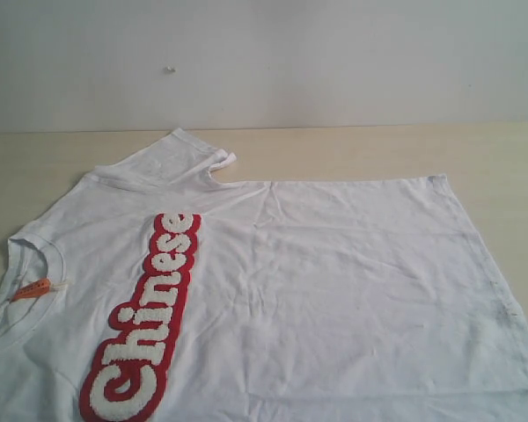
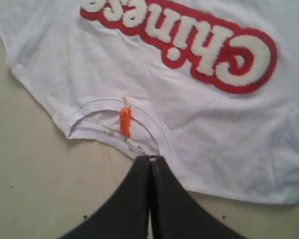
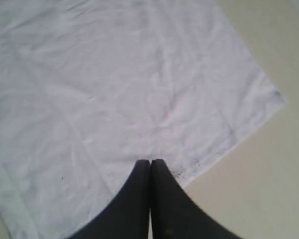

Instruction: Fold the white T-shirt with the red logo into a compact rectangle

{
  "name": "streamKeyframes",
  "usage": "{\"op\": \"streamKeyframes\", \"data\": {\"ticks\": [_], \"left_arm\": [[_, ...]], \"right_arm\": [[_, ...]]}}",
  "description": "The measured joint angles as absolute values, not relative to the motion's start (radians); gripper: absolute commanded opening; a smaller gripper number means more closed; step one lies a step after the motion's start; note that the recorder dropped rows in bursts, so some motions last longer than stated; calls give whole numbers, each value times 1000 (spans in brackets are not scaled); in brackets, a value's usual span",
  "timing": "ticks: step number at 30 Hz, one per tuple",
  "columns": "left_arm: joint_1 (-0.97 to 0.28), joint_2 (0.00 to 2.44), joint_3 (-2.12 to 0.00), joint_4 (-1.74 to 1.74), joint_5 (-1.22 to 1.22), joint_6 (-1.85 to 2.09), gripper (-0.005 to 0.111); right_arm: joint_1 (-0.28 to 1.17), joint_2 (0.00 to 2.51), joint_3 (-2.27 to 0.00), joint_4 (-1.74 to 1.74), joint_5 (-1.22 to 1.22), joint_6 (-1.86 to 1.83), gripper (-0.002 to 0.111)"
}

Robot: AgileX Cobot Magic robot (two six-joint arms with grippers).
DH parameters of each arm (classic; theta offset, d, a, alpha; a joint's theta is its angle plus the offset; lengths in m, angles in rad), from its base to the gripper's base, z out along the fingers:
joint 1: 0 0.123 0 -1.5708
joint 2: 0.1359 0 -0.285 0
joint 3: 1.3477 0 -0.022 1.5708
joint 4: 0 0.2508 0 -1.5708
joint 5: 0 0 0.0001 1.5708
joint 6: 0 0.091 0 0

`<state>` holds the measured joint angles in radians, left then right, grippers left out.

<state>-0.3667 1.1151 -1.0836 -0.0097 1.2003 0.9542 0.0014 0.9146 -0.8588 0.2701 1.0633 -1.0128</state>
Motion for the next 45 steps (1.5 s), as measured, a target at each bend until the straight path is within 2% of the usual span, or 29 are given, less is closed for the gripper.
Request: {"op": "streamKeyframes", "data": {"ticks": [5, 7, 10, 13, 14, 16, 22, 25, 27, 30, 35, 36, 45], "left_arm": [[-367, 1115, -1062, -23, 1216, 1025, 0], [-367, 1115, -1024, -26, 1216, 1041, 5], [-367, 1117, -969, -26, 1220, 1066, 23], [-367, 1117, -925, -26, 1221, 1074, 51], [-367, 1117, -908, -26, 1221, 1074, 62], [-367, 1117, -884, -28, 1221, 1077, 71], [-367, 1117, -852, -41, 1221, 1070, 73], [-367, 1117, -840, -86, 1221, 1070, 73], [-367, 1117, -835, -136, 1221, 1066, 73], [-367, 1117, -835, -187, 1221, 1047, 76], [-367, 1117, -835, -202, 1221, 1017, 103], [-367, 1117, -835, -202, 1221, 1015, 105], [-367, 1117, -835, -203, 1159, 1128, 105]], "right_arm": [[99, 921, -859, 217, 1158, -1170, 0], [116, 921, -859, 187, 1183, -1177, 0], [125, 921, -859, 169, 1204, -1177, 0], [125, 921, -859, 165, 1208, -1177, 5], [125, 921, -859, 159, 1208, -1177, 12], [125, 921, -847, 143, 1208, -1178, 25], [125, 921, -801, 133, 1206, -1178, 74], [125, 921, -790, 133, 1205, -1178, 90], [125, 921, -788, 135, 1205, -1178, 95], [125, 921, -788, 137, 1205, -1178, 99], [126, 921, -788, 139, 1208, -1178, 98], [126, 921, -788, 139, 1208, -1178, 98], [126, 956, -788, 139, 1187, -1184, 98]]}}
